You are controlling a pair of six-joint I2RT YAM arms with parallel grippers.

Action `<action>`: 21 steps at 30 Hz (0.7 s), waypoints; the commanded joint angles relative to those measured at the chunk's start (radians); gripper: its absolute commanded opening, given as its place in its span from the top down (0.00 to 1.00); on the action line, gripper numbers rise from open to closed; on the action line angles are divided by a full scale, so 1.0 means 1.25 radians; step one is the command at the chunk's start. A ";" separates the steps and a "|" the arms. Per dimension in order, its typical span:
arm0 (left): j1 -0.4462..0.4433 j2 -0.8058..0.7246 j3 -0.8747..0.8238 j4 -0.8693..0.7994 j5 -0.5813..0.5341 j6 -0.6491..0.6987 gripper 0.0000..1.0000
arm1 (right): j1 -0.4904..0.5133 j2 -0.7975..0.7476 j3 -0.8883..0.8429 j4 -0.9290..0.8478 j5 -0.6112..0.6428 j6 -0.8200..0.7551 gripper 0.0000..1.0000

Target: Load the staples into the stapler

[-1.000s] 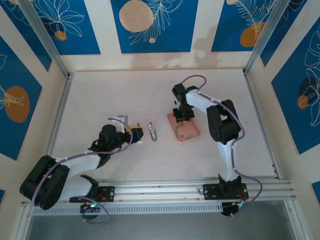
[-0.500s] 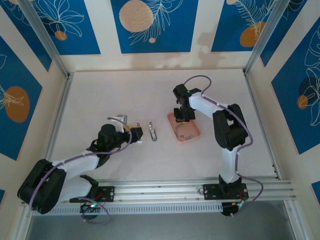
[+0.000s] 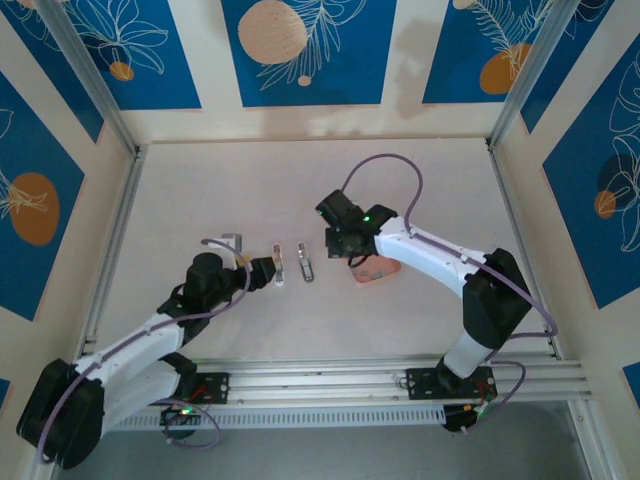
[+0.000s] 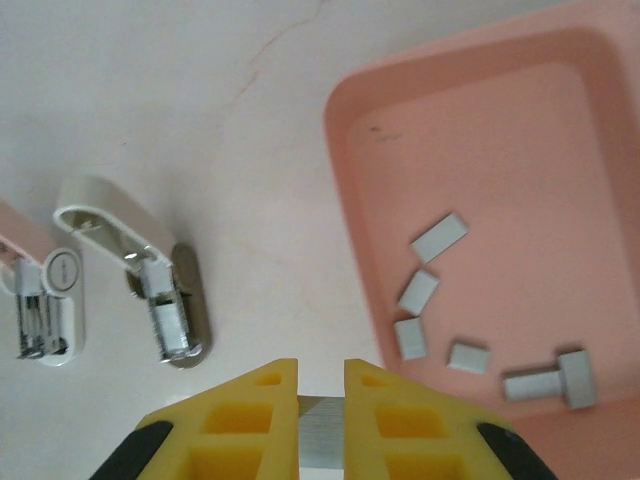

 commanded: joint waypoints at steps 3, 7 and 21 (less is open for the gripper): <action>0.017 -0.088 -0.038 -0.153 -0.092 -0.023 0.14 | 0.081 0.013 0.014 0.015 0.095 0.127 0.86; 0.019 -0.140 -0.060 -0.196 -0.138 -0.027 0.12 | 0.131 0.072 0.070 0.001 0.110 0.160 0.86; -0.016 -0.208 -0.157 -0.206 -0.299 -0.075 0.09 | 0.199 0.300 0.283 -0.045 0.041 0.190 0.86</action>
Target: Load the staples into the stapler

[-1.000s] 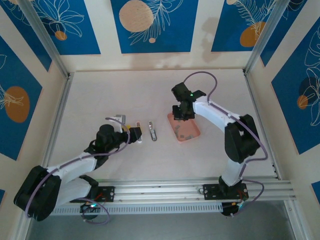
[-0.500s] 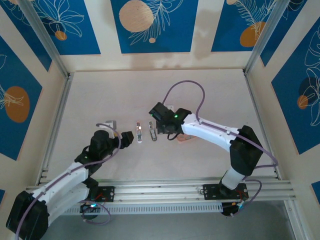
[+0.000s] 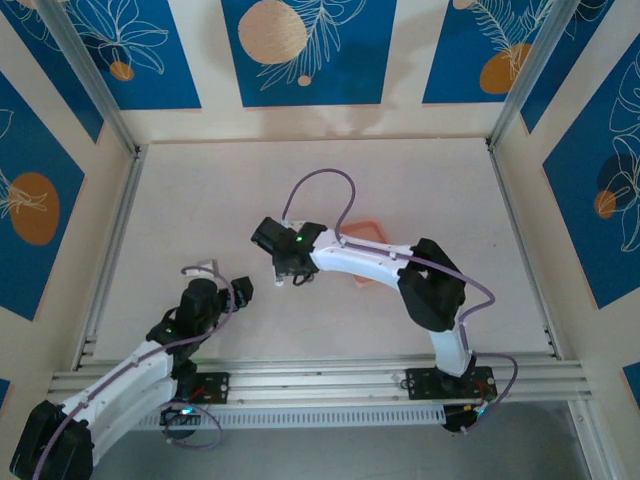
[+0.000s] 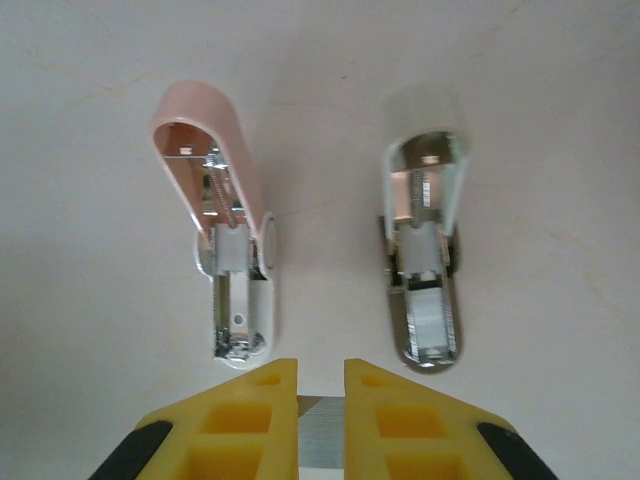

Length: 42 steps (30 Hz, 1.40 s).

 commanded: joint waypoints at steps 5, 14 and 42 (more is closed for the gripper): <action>-0.033 -0.016 -0.022 -0.002 -0.084 -0.012 0.09 | 0.011 0.057 0.075 -0.020 -0.030 0.021 0.85; -0.043 -0.020 -0.028 0.001 -0.091 -0.011 0.09 | 0.003 0.115 0.118 0.000 -0.055 0.009 0.86; -0.044 -0.020 -0.029 0.008 -0.086 -0.008 0.09 | -0.007 0.154 0.127 0.026 -0.065 -0.008 0.85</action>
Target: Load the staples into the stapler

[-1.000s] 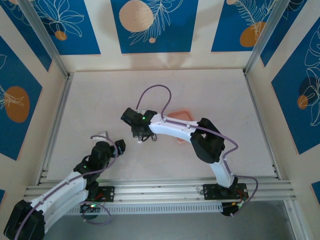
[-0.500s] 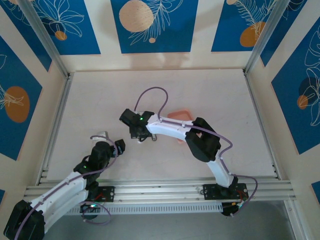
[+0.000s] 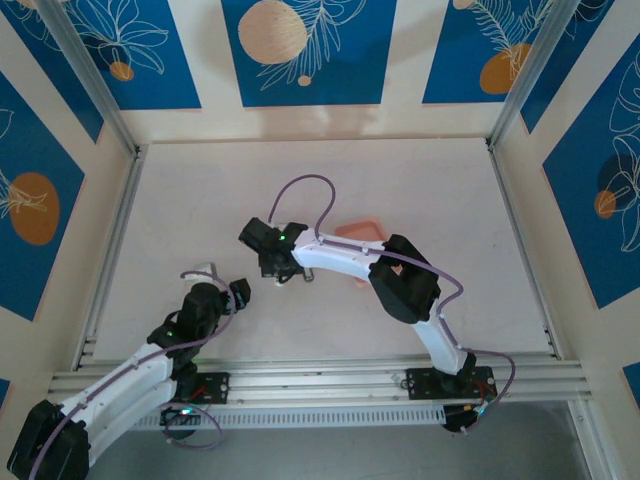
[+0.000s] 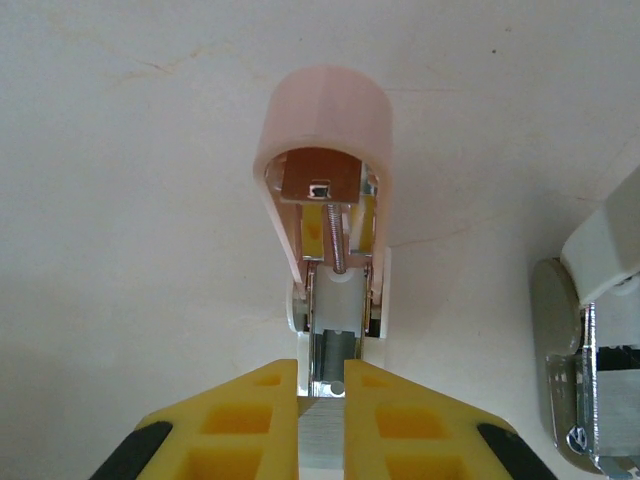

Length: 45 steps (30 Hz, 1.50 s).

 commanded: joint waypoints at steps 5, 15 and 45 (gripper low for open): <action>-0.009 -0.006 -0.008 0.006 -0.009 -0.001 0.09 | -0.009 0.021 0.017 0.005 0.019 -0.012 0.86; -0.010 -0.004 -0.008 0.009 -0.007 0.000 0.09 | -0.011 0.025 0.010 0.022 0.028 -0.021 0.85; -0.010 -0.006 -0.008 0.011 -0.001 0.001 0.09 | -0.005 0.020 -0.015 0.030 0.052 -0.035 0.86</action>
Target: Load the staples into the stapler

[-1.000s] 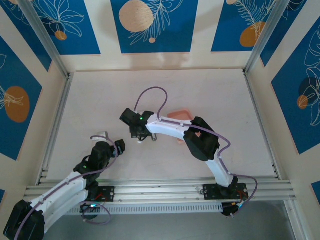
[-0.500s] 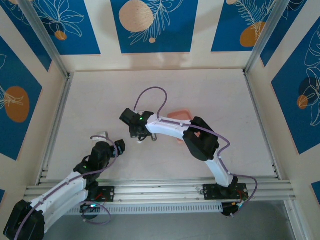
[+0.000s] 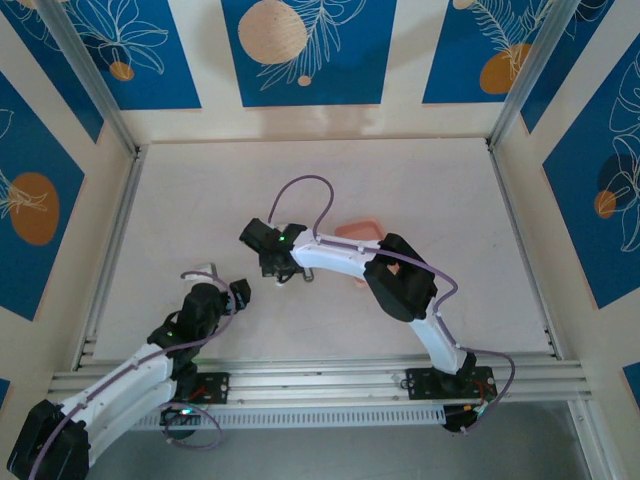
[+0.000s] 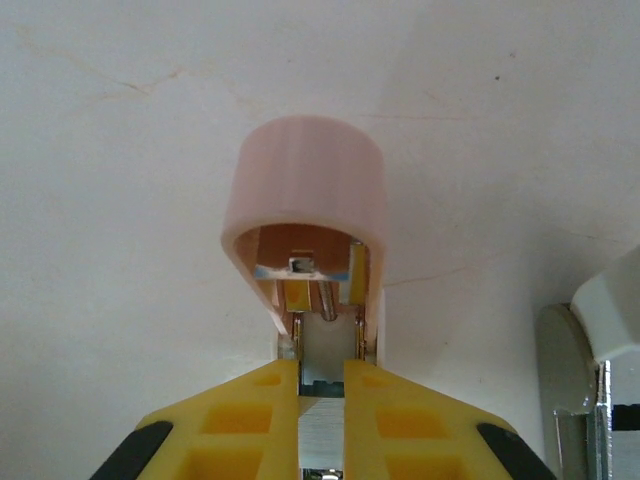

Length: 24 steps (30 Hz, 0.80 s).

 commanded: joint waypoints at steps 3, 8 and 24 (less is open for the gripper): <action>-0.008 -0.006 -0.007 0.011 -0.002 0.001 0.09 | 0.014 -0.019 -0.029 0.030 0.048 -0.032 0.86; -0.009 -0.005 -0.007 0.014 0.001 0.003 0.09 | 0.019 -0.028 -0.043 0.045 0.061 -0.036 0.85; -0.005 0.000 -0.003 0.024 0.026 0.015 0.08 | 0.046 -0.097 -0.126 0.144 0.100 -0.099 0.85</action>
